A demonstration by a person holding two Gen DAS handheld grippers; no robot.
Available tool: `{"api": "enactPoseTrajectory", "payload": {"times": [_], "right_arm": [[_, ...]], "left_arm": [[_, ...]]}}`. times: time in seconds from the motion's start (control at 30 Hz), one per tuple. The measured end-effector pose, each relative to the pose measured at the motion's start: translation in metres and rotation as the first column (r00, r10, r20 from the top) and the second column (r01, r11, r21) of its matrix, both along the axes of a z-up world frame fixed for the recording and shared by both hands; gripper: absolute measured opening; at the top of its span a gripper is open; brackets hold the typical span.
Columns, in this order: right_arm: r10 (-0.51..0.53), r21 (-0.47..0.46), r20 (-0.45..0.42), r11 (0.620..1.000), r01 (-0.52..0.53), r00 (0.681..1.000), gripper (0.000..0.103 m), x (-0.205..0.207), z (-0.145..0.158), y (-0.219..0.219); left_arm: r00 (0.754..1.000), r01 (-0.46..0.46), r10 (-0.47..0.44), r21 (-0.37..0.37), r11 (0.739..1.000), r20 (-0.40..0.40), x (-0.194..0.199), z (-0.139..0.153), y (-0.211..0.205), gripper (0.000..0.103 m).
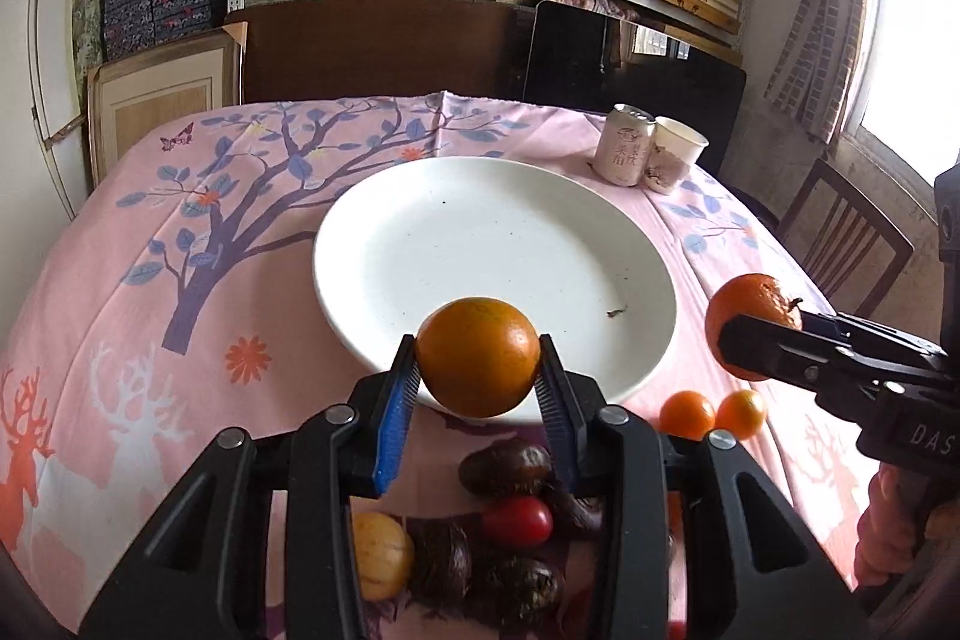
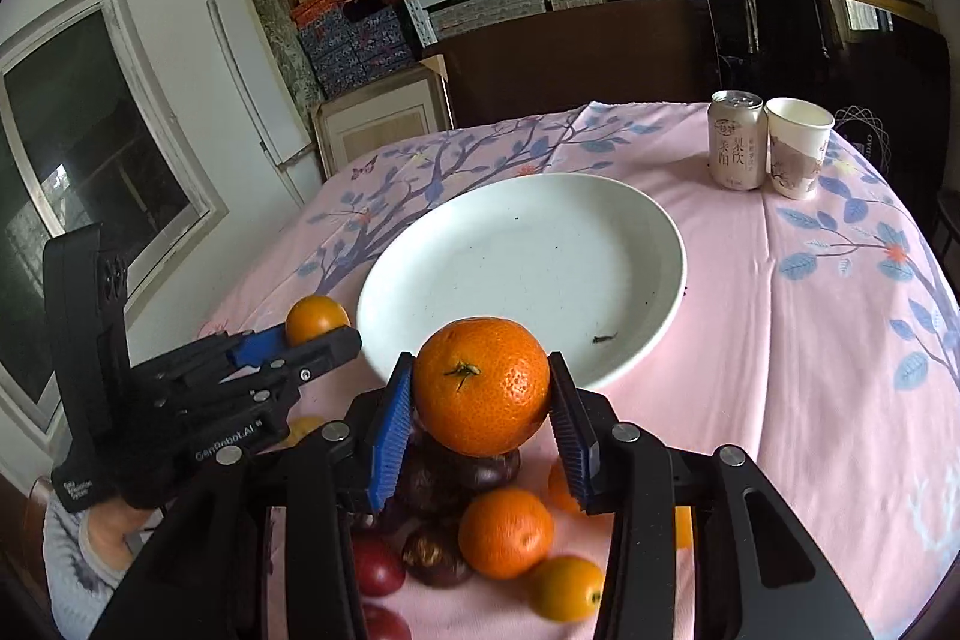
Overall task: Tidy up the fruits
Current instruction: 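Carry both fruits over the white plate and open both tools to release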
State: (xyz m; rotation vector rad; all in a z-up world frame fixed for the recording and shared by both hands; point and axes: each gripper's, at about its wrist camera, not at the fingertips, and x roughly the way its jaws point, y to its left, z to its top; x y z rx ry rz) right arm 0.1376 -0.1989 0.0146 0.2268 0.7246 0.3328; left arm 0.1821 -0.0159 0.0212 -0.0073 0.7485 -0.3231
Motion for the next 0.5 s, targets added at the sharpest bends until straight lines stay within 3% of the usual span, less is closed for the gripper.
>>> {"api": "enactPoseTrajectory", "payload": {"times": [0.2,0.33,0.5], "right_arm": [[-0.03,0.002,-0.073,1.0,0.031,0.997,0.044,0.041,-0.036,0.002],[-0.029,0.008,-0.072,1.0,0.029,0.997,0.06,0.044,-0.042,0.002],[-0.028,0.055,-0.01,0.998,0.029,1.0,0.06,0.027,-0.028,-0.008]], "left_arm": [[0.998,-0.004,0.005,0.022,1.0,-0.056,0.024,-0.026,-0.003,0.038],[0.999,0.007,-0.006,0.041,0.999,-0.037,0.02,-0.029,-0.001,0.058],[1.0,-0.019,0.019,0.008,1.0,0.025,0.004,-0.016,0.017,0.064]]}}
